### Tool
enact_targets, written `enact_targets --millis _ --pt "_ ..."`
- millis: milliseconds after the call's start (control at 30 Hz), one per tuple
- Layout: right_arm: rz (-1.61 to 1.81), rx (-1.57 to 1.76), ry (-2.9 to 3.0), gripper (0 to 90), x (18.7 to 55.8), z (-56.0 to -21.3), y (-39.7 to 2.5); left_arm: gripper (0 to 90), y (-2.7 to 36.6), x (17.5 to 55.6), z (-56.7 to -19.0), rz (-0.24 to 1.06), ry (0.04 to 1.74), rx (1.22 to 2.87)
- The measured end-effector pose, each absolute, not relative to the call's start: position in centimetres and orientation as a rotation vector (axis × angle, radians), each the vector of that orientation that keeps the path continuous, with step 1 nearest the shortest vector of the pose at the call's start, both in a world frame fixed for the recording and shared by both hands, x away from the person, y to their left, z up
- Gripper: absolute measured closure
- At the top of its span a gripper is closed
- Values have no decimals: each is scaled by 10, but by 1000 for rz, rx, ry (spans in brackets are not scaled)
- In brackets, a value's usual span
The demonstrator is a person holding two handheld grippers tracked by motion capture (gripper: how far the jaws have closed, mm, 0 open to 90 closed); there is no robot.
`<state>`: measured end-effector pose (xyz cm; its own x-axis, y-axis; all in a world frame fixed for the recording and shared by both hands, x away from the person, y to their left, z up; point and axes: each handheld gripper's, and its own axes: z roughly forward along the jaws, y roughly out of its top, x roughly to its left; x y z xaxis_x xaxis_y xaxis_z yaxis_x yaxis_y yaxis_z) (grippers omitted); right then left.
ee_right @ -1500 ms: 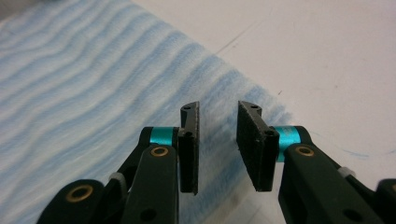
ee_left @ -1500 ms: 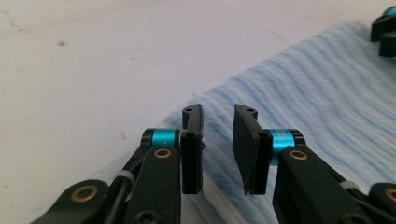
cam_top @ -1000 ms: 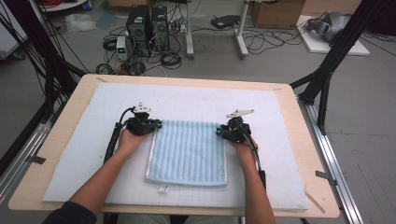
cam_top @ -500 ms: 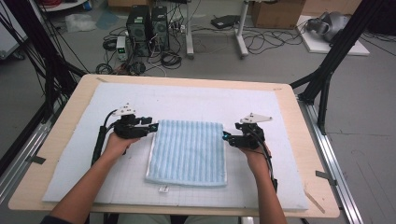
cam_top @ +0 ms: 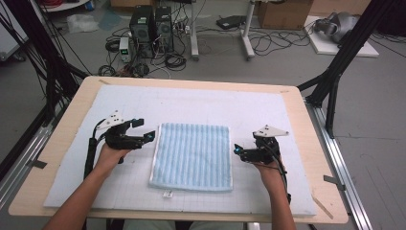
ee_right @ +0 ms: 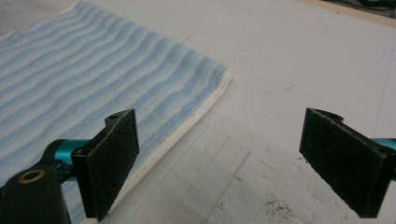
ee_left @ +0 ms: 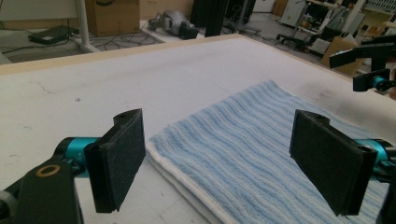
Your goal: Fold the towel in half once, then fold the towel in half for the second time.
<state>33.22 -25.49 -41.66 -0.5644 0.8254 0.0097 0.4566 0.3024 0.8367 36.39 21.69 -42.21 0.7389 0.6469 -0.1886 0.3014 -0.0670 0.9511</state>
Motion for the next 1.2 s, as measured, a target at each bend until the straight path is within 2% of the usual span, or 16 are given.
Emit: enact_targets --millis 900,1200 --pt "1195 1153 2126 113 332 -419 -258 192 219 370 -430 319 848 1677" --pt "1194 1149 2135 113 331 -419 -257 211 222 388 -431 339 952 1692"
